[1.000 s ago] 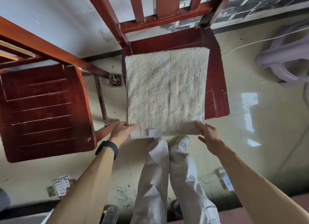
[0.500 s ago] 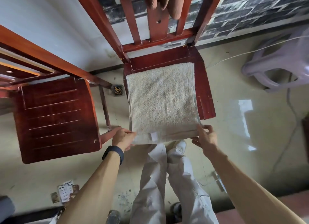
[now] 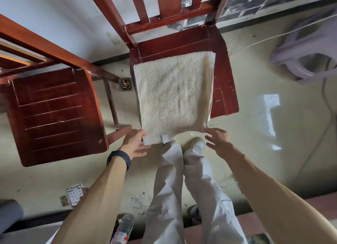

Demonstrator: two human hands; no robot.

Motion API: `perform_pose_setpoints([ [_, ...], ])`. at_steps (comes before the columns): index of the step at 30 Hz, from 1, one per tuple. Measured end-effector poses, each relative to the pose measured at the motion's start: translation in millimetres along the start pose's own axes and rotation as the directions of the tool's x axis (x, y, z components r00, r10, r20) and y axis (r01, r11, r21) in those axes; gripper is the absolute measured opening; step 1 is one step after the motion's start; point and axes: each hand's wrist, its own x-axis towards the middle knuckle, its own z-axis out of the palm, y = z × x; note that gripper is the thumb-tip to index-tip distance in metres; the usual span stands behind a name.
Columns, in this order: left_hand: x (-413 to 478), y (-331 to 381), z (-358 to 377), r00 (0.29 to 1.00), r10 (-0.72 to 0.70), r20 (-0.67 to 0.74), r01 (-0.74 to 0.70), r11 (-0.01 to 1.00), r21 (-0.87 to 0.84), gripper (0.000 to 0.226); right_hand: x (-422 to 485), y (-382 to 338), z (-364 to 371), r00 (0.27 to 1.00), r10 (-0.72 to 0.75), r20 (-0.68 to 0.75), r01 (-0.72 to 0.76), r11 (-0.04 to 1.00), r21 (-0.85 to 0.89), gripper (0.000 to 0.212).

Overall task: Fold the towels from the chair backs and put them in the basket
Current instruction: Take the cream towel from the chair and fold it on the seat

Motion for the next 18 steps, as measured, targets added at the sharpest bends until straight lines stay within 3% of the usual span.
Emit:
perform_pose_setpoints([
  [7, 20.7, -2.1, 5.5, 0.990, 0.115, -0.087, -0.115, 0.993, 0.013, 0.011, 25.6, 5.1, 9.0, 0.995, -0.099, -0.013, 0.093, 0.970, -0.223, 0.010],
  [11, 29.3, -2.7, 6.6, 0.974, 0.175, -0.147, -0.171, 0.984, 0.039, 0.014, 37.5, -0.2, 18.9, 0.992, -0.128, -0.014, 0.126, 0.986, -0.108, 0.059],
  [12, 28.1, -0.9, 6.9, 0.973, 0.176, -0.149, -0.174, 0.984, 0.032, 0.016, 36.0, -2.1, 20.0, 0.988, -0.156, -0.002, 0.154, 0.977, -0.148, 0.060],
  [15, 16.8, 10.8, 9.2, 0.971, 0.190, -0.145, -0.190, 0.982, 0.015, 0.012, 24.8, -8.8, 17.8, 0.959, -0.283, 0.017, 0.262, 0.862, -0.434, 0.024],
  [18, -8.5, 31.6, 12.1, 0.962, 0.223, -0.157, -0.229, 0.973, -0.017, 0.004, -0.4, -25.0, 4.3, 0.929, -0.369, -0.034, 0.328, 0.862, -0.387, 0.025],
])
